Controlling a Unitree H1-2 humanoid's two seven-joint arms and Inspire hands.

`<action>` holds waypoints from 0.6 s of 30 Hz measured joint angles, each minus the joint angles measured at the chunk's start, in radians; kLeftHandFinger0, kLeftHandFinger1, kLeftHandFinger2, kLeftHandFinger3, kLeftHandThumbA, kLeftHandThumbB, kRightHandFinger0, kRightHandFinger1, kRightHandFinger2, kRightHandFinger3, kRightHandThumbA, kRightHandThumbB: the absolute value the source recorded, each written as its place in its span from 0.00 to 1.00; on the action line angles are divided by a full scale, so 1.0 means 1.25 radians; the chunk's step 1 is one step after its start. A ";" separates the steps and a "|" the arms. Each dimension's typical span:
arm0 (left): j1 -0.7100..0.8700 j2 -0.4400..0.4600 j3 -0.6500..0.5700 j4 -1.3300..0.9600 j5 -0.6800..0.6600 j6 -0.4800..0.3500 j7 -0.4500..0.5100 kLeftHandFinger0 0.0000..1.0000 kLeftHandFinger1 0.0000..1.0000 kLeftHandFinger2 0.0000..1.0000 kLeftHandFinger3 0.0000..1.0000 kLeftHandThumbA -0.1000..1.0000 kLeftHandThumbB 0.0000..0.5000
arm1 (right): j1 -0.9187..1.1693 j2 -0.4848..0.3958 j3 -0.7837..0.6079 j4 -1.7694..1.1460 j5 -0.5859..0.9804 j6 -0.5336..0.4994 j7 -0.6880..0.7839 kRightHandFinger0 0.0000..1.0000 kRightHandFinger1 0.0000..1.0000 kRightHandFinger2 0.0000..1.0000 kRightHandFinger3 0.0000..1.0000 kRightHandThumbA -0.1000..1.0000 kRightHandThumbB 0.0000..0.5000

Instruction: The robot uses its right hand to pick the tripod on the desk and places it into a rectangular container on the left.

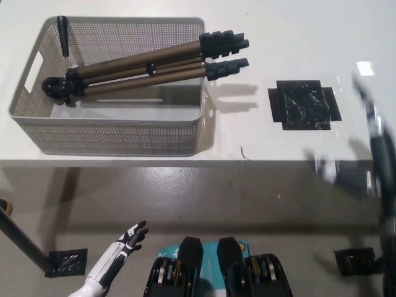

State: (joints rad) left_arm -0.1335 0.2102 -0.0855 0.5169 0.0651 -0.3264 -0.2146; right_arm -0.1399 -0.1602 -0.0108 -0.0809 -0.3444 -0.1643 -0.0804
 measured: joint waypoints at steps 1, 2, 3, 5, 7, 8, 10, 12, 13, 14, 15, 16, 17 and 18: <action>0.000 0.000 0.001 0.000 0.000 0.000 0.000 1.00 1.00 1.00 1.00 1.00 1.00 | 0.043 0.011 -0.002 -0.001 0.013 -0.008 0.000 1.00 1.00 1.00 1.00 1.00 0.66; 0.000 0.000 0.003 0.000 0.000 0.000 0.000 1.00 1.00 1.00 1.00 1.00 1.00 | 0.105 0.027 -0.004 0.003 0.032 -0.018 0.000 1.00 1.00 1.00 1.00 1.00 0.66; 0.000 0.000 0.005 0.000 -0.001 0.000 0.000 1.00 1.00 1.00 1.00 1.00 1.00 | 0.136 0.039 -0.005 0.008 0.044 -0.025 0.000 1.00 1.00 1.00 1.00 1.00 0.70; -0.002 -0.001 0.012 0.001 -0.003 0.000 0.000 1.00 1.00 1.00 1.00 1.00 1.00 | 0.198 0.069 -0.010 0.040 0.080 -0.052 0.000 1.00 1.00 1.00 1.00 1.00 0.64; -0.006 -0.003 0.019 0.004 -0.006 -0.001 0.000 1.00 1.00 1.00 1.00 1.00 1.00 | 0.228 0.090 -0.013 0.089 0.107 -0.076 0.000 1.00 1.00 1.00 1.00 1.00 0.63; -0.007 -0.004 0.023 0.006 -0.008 -0.002 0.000 1.00 1.00 1.00 1.00 1.00 1.00 | 0.233 0.096 -0.014 0.117 0.118 -0.086 -0.001 1.00 1.00 1.00 1.00 1.00 0.65; -0.008 -0.004 0.028 0.010 -0.011 -0.003 0.000 1.00 1.00 1.00 1.00 1.00 1.00 | 0.233 0.105 -0.018 0.166 0.136 -0.104 -0.002 1.00 1.00 1.00 1.00 1.00 0.68; -0.008 -0.005 0.037 0.011 -0.014 -0.003 0.001 1.00 1.00 1.00 1.00 1.00 1.00 | 0.228 0.107 -0.020 0.212 0.162 -0.130 -0.001 1.00 1.00 1.00 1.00 1.00 0.73; -0.008 -0.006 0.040 0.011 -0.016 -0.003 0.002 1.00 1.00 1.00 1.00 1.00 1.00 | 0.225 0.106 -0.021 0.221 0.172 -0.140 -0.001 1.00 1.00 1.00 1.00 1.00 0.73; -0.008 -0.006 0.045 0.011 -0.018 -0.004 0.002 1.00 1.00 1.00 1.00 1.00 1.00 | 0.221 0.106 -0.023 0.226 0.182 -0.147 0.000 1.00 1.00 1.00 1.00 1.00 0.71; -0.008 -0.006 0.050 0.012 -0.019 -0.004 0.002 1.00 1.00 1.00 1.00 1.00 1.00 | 0.216 0.105 -0.025 0.230 0.189 -0.154 0.001 1.00 1.00 1.00 1.00 1.00 0.69; -0.008 -0.006 0.057 0.012 -0.022 -0.004 0.002 1.00 1.00 1.00 1.00 1.00 1.00 | 0.209 0.105 -0.027 0.233 0.200 -0.163 0.002 1.00 1.00 1.00 1.00 1.00 0.69; -0.009 -0.006 0.061 0.014 -0.025 -0.004 0.002 1.00 1.00 1.00 1.00 1.00 1.00 | 0.203 0.105 -0.028 0.235 0.208 -0.168 0.003 1.00 1.00 1.00 1.00 1.00 0.71; -0.010 -0.006 0.067 0.016 -0.028 -0.005 0.002 1.00 1.00 1.00 1.00 1.00 1.00 | 0.195 0.105 -0.029 0.237 0.215 -0.173 0.004 1.00 1.00 1.00 1.00 1.00 0.75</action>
State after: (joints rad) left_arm -0.1454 0.2026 -0.0017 0.5366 0.0300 -0.3326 -0.2118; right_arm 0.1036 -0.0290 -0.0470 0.2153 -0.0752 -0.3801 -0.0754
